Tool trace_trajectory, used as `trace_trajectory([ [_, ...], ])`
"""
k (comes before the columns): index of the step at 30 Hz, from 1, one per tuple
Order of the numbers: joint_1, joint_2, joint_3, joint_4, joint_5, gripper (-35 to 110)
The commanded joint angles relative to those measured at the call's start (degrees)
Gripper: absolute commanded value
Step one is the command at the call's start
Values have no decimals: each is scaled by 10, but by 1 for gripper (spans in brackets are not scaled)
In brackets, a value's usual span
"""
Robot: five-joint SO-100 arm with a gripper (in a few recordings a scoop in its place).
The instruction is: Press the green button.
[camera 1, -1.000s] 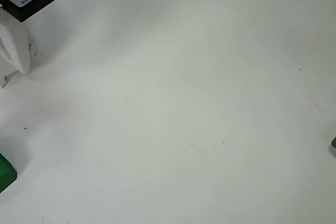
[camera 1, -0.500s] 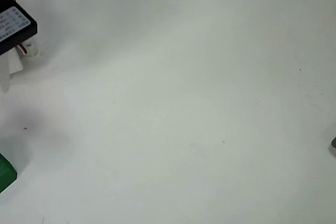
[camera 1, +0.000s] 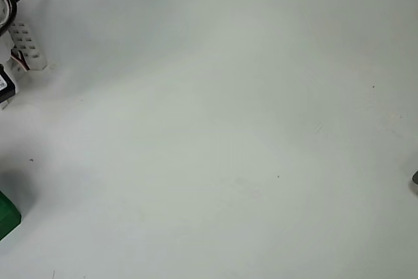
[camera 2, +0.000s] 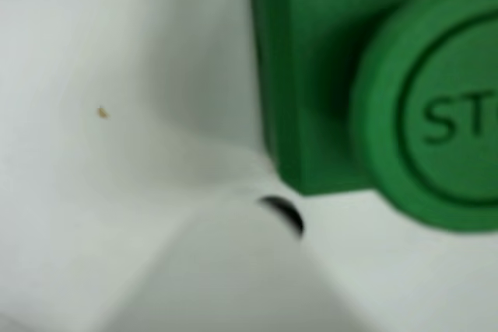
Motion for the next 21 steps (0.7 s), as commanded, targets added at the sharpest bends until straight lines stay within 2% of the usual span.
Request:
trace_trajectory([
  [1, 18, -9, -58, -9, -17, 0],
  [21, 117, -72, -111, -10, -96, 0],
])
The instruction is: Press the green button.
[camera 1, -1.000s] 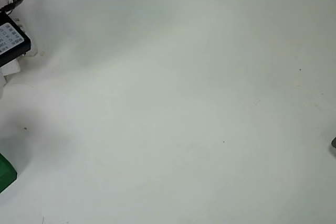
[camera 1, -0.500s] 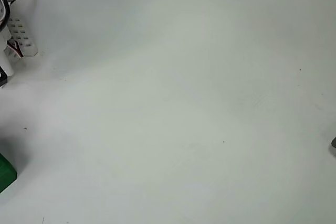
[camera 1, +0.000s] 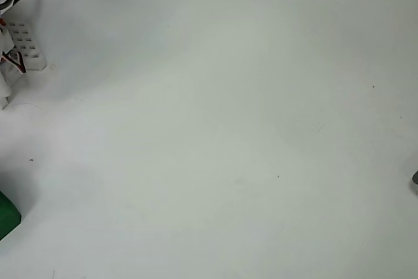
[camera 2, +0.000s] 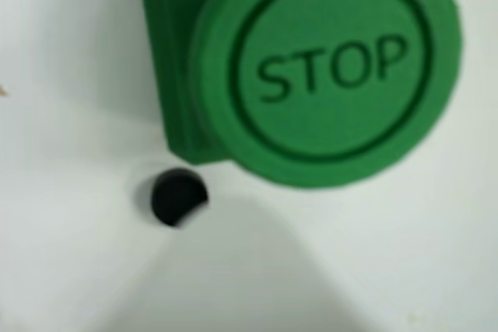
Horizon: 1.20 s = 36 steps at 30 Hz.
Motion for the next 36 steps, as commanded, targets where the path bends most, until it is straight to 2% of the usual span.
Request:
trace_trajectory([
  [1, 11, -10, -52, -10, -18, 0],
  [15, -14, -91, -120, -10, -18, 0],
  [36, -15, -127, -49, -74, -24, 0],
])
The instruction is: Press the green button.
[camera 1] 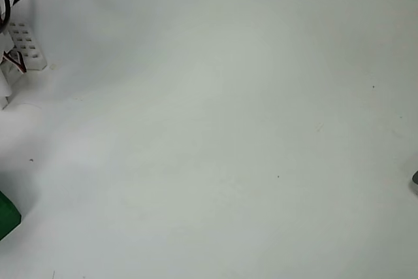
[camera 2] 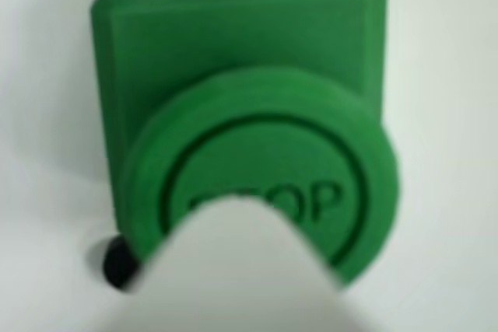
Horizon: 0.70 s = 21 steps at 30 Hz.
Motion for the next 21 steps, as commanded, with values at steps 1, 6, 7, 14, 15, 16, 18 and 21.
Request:
trace_trajectory([
  [1, 13, 11, 18, -18, -11, 0],
  [6, 22, 11, 62, -45, -18, 0],
  [7, 23, 11, 69, -48, -19, 0],
  [14, 26, 12, 113, -79, -22, 0],
  [15, 27, 12, 119, -83, -23, 0],
  [16, 30, 12, 124, -88, -25, 0],
  [18, 36, 11, 133, -96, -30, 0],
  [21, 47, 11, 154, -113, -39, 0],
])
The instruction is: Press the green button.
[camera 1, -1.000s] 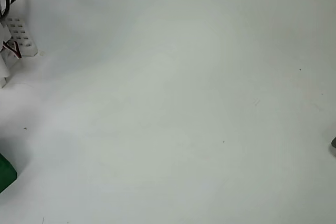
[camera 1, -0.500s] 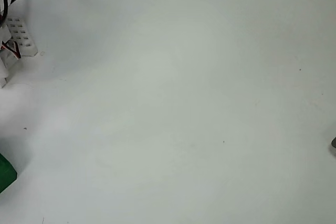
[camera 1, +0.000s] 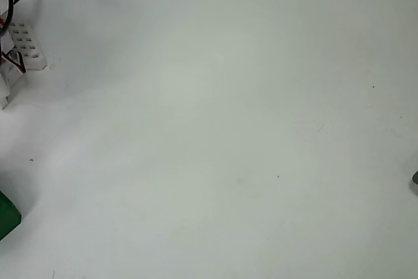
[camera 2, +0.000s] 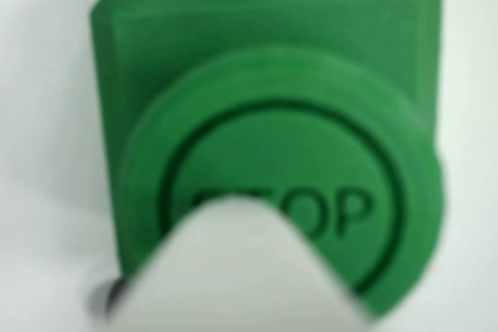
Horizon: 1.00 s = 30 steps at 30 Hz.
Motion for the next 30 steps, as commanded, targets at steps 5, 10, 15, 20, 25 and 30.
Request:
trace_trajectory([
  [5, 37, 4, 57, -33, -26, 0],
  [10, 45, 5, 71, -35, -37, 0],
  [15, 40, 17, 60, -33, -37, 0],
  [20, 8, 42, -26, 51, -19, 0],
  [25, -30, 46, -144, 143, -4, 0],
  [30, -71, 44, -238, 203, 19, 0],
])
